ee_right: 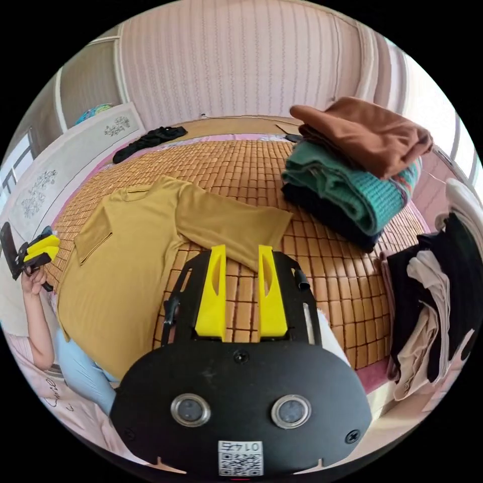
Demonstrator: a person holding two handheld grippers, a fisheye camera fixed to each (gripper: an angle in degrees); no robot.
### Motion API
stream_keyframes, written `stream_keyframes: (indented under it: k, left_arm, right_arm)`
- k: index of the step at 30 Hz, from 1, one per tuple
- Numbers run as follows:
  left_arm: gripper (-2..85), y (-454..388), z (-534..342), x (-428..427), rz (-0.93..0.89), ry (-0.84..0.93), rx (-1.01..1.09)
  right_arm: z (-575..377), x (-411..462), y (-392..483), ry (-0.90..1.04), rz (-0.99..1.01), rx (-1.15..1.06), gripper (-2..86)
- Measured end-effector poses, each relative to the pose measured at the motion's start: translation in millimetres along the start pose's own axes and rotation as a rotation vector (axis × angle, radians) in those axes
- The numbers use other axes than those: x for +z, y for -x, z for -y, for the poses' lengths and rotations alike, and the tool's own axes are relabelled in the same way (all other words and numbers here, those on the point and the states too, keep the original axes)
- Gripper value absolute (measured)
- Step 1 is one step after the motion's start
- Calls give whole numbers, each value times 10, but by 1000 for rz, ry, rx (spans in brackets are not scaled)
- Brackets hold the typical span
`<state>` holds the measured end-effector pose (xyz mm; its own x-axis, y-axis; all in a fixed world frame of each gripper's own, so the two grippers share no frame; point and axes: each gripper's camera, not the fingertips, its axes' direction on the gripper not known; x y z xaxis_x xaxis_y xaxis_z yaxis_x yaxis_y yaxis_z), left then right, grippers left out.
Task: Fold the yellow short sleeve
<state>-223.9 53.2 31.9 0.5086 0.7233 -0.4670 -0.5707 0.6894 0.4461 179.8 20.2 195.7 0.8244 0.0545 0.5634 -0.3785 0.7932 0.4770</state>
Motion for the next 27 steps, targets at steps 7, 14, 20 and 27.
stream_keyframes:
  k: [7, 14, 20, 27]
  left_arm:
    - [51, -285, 1146, 878, -87, 48, -36]
    - [51, -586, 2150, 2015, -150, 160, -116]
    - [33, -1123, 2943, 2893, 56, 278, 64]
    - [46, -1518, 3588, 3638, 153, 376, 163]
  right_arm:
    - [-517, 0, -494, -88, 72, 65, 101]
    - [-505, 246, -541, 51, 152, -16, 103]
    - [-560, 322, -630, 83, 177, -15, 46]
    - [-616, 139, -841, 39, 211, 38, 110]
